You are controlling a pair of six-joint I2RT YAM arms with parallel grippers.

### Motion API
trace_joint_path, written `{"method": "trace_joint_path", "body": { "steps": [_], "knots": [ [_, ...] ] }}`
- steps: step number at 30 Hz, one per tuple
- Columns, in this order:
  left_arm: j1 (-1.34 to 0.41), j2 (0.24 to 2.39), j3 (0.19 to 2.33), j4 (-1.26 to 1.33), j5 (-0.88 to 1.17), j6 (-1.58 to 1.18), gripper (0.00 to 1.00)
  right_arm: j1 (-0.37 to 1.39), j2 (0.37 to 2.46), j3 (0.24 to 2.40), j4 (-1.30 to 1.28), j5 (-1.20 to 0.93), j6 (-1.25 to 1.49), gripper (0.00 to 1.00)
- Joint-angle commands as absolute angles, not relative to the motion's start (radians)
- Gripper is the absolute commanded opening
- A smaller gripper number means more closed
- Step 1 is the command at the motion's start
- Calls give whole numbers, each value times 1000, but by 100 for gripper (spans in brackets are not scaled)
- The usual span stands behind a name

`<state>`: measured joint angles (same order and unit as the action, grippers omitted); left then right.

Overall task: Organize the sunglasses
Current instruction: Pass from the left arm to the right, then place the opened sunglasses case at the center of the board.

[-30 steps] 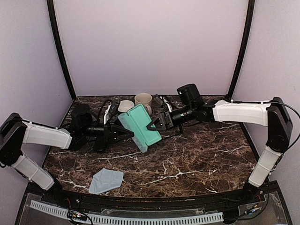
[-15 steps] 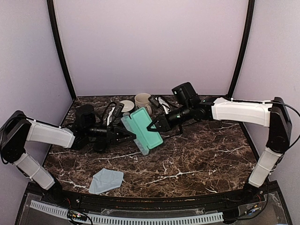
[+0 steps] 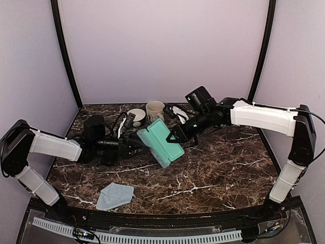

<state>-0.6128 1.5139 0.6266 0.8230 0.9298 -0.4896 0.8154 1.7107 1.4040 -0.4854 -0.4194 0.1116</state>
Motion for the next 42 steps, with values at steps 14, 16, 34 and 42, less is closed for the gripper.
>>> {"method": "trace_joint_path", "body": {
  "steps": [14, 16, 34, 42],
  "knots": [
    [-596, 1381, 639, 357, 385, -382, 99, 825, 1706, 1424, -754, 9, -18, 0],
    [-595, 1367, 680, 268, 315, -363, 99, 852, 1726, 1442, -785, 66, -57, 0],
    [-519, 1314, 792, -51, 103, -394, 99, 1084, 1890, 1493, -808, 317, -219, 9],
    [-519, 1272, 804, -168, 48, -369, 99, 1097, 1928, 1497, -801, 368, -224, 21]
  ]
}}
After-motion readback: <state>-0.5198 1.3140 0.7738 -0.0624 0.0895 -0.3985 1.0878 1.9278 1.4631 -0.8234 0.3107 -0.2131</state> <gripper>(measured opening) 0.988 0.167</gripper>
